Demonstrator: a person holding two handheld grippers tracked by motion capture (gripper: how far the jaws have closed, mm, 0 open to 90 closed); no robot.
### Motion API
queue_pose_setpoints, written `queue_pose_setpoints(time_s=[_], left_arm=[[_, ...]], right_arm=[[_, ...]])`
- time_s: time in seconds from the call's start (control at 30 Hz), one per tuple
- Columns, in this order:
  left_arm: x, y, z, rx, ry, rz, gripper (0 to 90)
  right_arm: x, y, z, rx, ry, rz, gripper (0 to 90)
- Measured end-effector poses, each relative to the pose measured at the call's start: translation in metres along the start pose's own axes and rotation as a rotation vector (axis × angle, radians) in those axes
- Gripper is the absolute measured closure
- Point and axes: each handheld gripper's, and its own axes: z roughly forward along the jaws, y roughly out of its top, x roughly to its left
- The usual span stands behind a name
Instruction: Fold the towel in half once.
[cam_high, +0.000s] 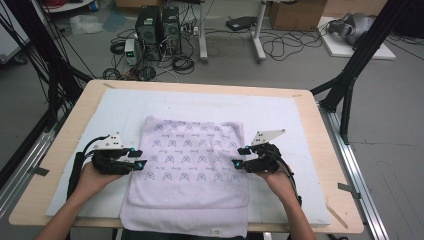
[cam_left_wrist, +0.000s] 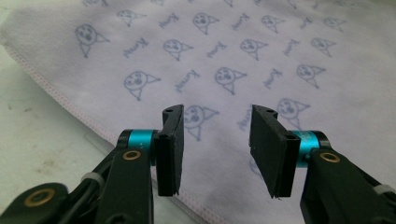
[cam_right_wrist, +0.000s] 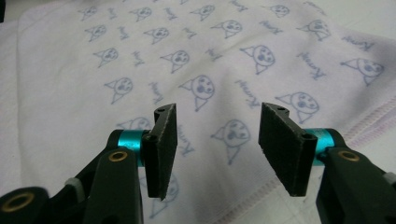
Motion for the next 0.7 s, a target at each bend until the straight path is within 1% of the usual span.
queue_pose_setpoints(time_s=[0.03, 0.13, 0.17, 0.3, 0.33, 0.37, 0.4, 0.43, 0.47, 0.5, 0.6, 0.63, 0.7], left_arm=[[0.001, 0.001, 0.001, -0.002, 0.002, -0.002, 54.0], [0.003, 0.004, 0.002, -0.007, 0.008, -0.002, 53.4], [0.004, 0.005, 0.002, -0.008, 0.010, -0.003, 53.1], [0.010, 0.008, 0.000, -0.026, 0.026, -0.025, 52.3], [0.011, 0.009, 0.000, -0.034, 0.029, -0.038, 52.2], [0.013, 0.010, -0.001, -0.031, 0.033, -0.037, 52.1], [0.015, 0.011, -0.002, -0.038, 0.037, -0.045, 52.0], [0.016, 0.012, -0.002, -0.045, 0.045, -0.051, 52.0], [0.018, 0.012, -0.002, -0.052, 0.049, -0.059, 52.0], [0.020, 0.013, -0.002, -0.053, 0.050, -0.067, 52.0], [0.023, 0.015, -0.002, -0.054, 0.067, -0.078, 52.0], [0.024, 0.016, -0.002, -0.055, 0.067, -0.085, 52.0], [0.025, 0.020, -0.001, -0.048, 0.074, -0.079, 52.0]], right_arm=[[-0.002, 0.001, 0.000, 0.000, -0.011, -0.001, 45.8], [-0.008, 0.003, 0.000, 0.002, -0.013, 0.016, 43.6], [-0.009, 0.004, 0.001, 0.002, -0.020, 0.014, 43.1], [-0.014, 0.011, 0.003, 0.007, -0.034, 0.009, 41.6], [-0.015, 0.014, 0.004, 0.008, -0.035, 0.003, 40.7], [-0.016, 0.016, 0.004, 0.012, -0.040, 0.004, 40.6], [-0.017, 0.019, 0.005, 0.016, -0.039, 0.001, 40.1], [-0.017, 0.022, 0.005, 0.012, -0.050, -0.008, 40.3], [-0.018, 0.024, 0.005, 0.003, -0.048, -0.010, 40.3], [-0.019, 0.027, 0.005, 0.009, -0.043, -0.006, 40.3], [-0.020, 0.032, 0.007, 0.013, -0.048, -0.014, 40.1], [-0.020, 0.033, 0.007, 0.011, -0.051, -0.009, 39.9], [-0.023, 0.034, 0.007, 0.001, -0.059, -0.016, 40.0]])
